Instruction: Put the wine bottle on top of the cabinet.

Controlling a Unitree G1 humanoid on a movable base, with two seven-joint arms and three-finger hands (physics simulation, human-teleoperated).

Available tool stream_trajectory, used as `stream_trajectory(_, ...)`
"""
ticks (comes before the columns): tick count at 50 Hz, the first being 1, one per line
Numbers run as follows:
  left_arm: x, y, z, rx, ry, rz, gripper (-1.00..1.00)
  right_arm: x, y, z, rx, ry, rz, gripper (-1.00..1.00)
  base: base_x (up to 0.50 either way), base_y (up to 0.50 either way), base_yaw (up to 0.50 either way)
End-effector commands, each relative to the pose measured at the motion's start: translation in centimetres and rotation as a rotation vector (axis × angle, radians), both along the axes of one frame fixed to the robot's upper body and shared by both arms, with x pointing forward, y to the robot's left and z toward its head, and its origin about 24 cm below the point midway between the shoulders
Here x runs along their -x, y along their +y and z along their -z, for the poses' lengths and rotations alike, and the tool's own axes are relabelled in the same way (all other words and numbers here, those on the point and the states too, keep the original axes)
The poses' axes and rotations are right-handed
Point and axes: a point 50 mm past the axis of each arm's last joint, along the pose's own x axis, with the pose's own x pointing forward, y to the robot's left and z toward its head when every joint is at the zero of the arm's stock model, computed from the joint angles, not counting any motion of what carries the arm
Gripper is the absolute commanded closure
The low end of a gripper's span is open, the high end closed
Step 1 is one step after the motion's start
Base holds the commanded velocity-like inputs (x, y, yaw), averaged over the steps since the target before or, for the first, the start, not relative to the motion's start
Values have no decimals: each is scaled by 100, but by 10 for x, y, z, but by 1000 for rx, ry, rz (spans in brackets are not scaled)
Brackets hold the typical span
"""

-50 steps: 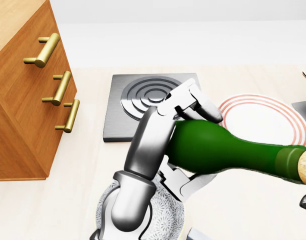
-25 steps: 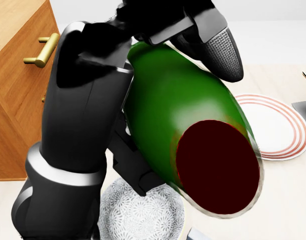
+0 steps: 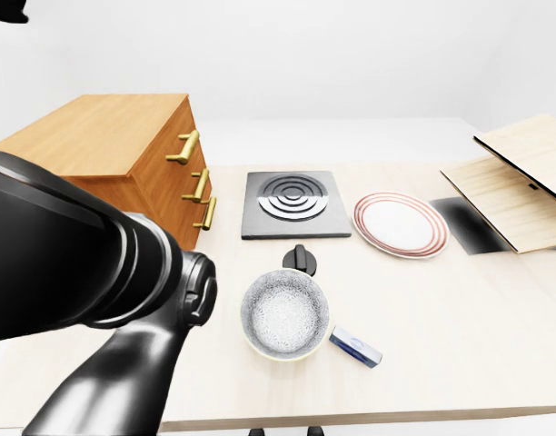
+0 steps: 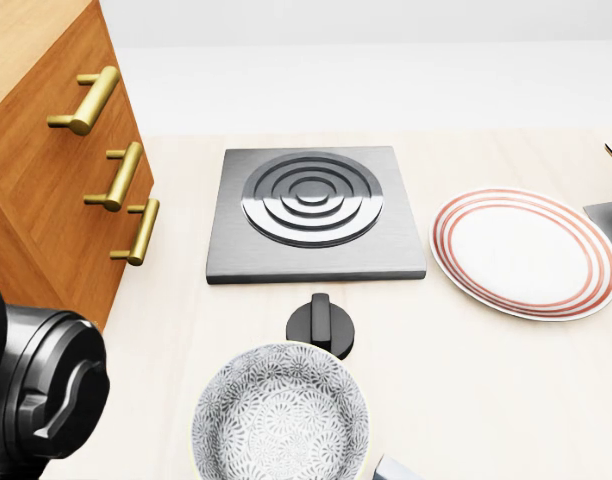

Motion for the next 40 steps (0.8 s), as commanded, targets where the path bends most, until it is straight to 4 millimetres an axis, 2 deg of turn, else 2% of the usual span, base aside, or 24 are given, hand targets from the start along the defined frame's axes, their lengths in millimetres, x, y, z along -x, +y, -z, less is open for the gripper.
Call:
stream_trajectory(1, 32, 57, -35, 194, -147, -291, 97, 0, -2, 1, -41, 10, -6, -100, 0, 0, 0)
stream_trajectory(5, 34, 67, -32, 143, -145, -206, 97, -1, -3, 0, -56, 17, -4, -100, 0, 0, 0)
stream_trajectory(9, 35, 78, -26, 66, -134, -49, 97, -1, -3, 1, -61, 21, -3, -100, 0, 0, 0)
stream_trajectory(13, 27, 105, -18, 67, -86, 161, 97, -1, -3, 0, -64, 30, 0, -100, 0, 0, 0)
stream_trajectory(16, 12, 130, -11, 114, -47, 350, 98, -1, -3, 0, -70, 35, 1, -100, 0, 0, 0)
stream_trajectory(18, 2, 149, -4, 202, -78, 469, 97, -2, -3, 0, -76, 38, 2, -100, 0, 0, 0)
stream_trajectory(26, -13, 203, 17, 547, -263, 988, 97, -2, -4, -1, -87, 46, 3, -100, 0, 0, 0)
stream_trajectory(30, -22, 221, 22, 745, -259, 1187, 97, -2, -5, -1, -100, 53, 6, -100, 0, 0, 0)
stream_trajectory(35, -56, 230, 40, 1003, -41, 1249, 95, -2, -4, -1, -85, 54, 7, -100, 0, 0, 0)
stream_trajectory(40, -83, 230, 57, 1107, 134, 1187, 95, -2, -4, -1, -85, 59, 8, -100, 0, 0, 0)
